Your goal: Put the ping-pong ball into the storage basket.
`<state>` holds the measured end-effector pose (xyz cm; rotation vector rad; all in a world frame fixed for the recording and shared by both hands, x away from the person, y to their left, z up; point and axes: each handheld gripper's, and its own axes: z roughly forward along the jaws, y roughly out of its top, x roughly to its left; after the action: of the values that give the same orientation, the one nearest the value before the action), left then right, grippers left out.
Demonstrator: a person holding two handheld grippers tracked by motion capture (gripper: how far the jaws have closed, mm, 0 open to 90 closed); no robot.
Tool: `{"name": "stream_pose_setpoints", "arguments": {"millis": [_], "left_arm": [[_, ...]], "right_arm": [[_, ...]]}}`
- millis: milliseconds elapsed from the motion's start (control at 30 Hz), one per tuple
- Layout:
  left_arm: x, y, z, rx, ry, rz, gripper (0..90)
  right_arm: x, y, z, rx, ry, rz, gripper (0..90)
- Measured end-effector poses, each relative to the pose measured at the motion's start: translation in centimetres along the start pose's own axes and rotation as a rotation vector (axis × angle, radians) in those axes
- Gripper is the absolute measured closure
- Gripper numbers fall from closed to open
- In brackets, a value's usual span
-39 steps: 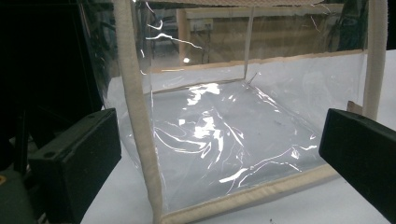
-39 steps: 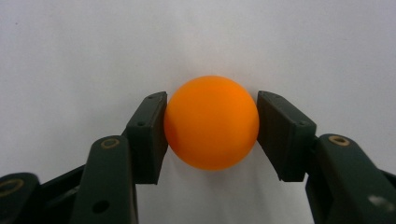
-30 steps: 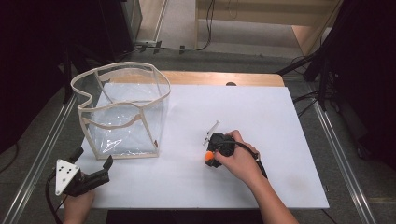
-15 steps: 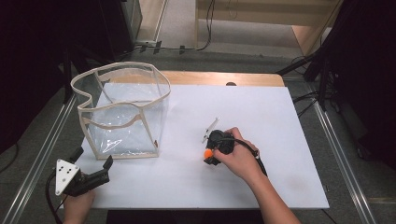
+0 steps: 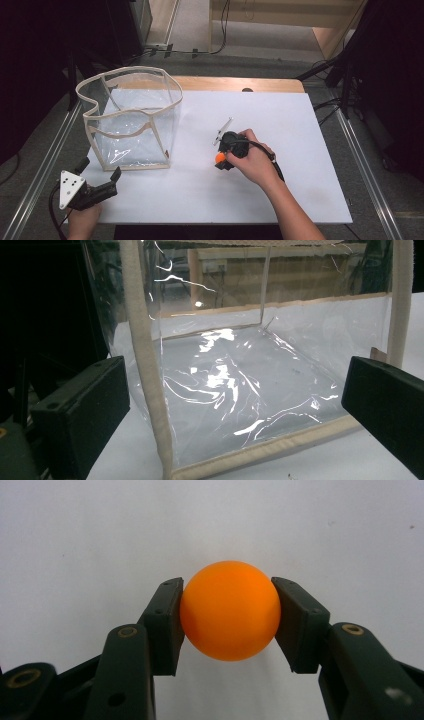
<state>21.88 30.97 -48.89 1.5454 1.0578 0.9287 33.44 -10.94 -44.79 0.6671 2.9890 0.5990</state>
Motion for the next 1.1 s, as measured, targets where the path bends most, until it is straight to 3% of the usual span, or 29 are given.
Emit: {"name": "stream_pose_setpoints", "arguments": {"millis": [767,833,1033,1100], "left_arm": [[0.0,0.0,0.0,0.001,-0.003,-0.003,0.0],[0.0,0.0,0.0,0.001,-0.003,-0.003,0.0],[0.0,0.0,0.0,0.001,-0.003,-0.003,0.0],[0.0,0.0,0.0,0.001,-0.004,-0.004,0.0]], "right_arm": [[-1.0,2.8,-1.7,-0.008,0.037,-0.011,48.0],[-1.3,3.2,-1.8,-0.022,0.061,-0.013,48.0],[-1.4,3.9,-2.3,-0.023,0.075,-0.019,48.1],[-1.4,4.2,-2.5,-0.017,0.104,-0.028,48.1]]}}
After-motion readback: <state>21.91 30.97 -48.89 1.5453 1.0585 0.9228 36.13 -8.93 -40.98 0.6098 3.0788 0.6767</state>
